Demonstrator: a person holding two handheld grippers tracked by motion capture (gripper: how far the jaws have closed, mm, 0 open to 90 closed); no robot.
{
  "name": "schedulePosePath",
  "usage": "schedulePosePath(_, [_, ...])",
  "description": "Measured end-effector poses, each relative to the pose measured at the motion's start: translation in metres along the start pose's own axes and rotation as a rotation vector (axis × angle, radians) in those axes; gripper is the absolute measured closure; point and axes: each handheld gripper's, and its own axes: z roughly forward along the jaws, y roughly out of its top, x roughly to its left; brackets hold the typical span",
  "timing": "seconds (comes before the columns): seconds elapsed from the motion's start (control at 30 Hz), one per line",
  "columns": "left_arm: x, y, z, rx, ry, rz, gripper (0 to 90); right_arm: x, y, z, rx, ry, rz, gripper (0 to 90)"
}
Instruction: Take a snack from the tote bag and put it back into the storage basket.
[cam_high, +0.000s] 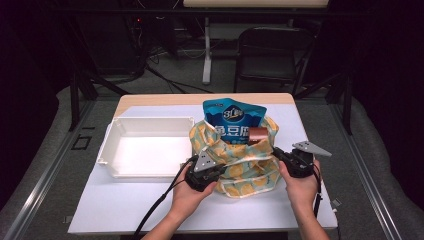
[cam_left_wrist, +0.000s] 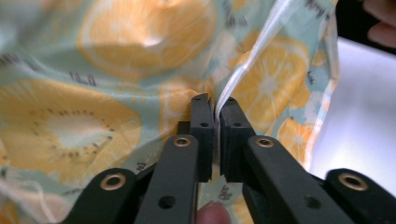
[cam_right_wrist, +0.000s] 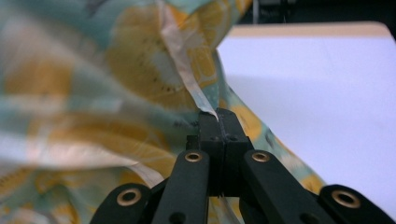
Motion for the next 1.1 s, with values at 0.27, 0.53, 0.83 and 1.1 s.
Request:
schedulePosePath(0.27, [0.009, -0.027, 0.023, 0.122, 0.036, -0.133, 88.1, -0.03, -0.034, 0.037, 0.212, -0.079, 0.042, 90.0])
schedulePosePath(0.53, [0.0, -0.02, -0.005, 0.039, 0.045, -0.089, 65.9, -0.031, -0.033, 0.023, 0.125, -0.001, 0.026, 71.4])
schedulePosePath(0.83, [0.011, 0.001, -0.062, -0.156, 0.012, -0.12, 53.7, -0.022, -0.011, -0.014, -0.064, 0.058, -0.018, 48.6])
schedulePosePath(1.1, [0.021, 0.003, -0.078, -0.134, -0.056, -0.105, 35.9, -0.014, -0.002, -0.016, -0.099, 0.086, -0.023, 41.0])
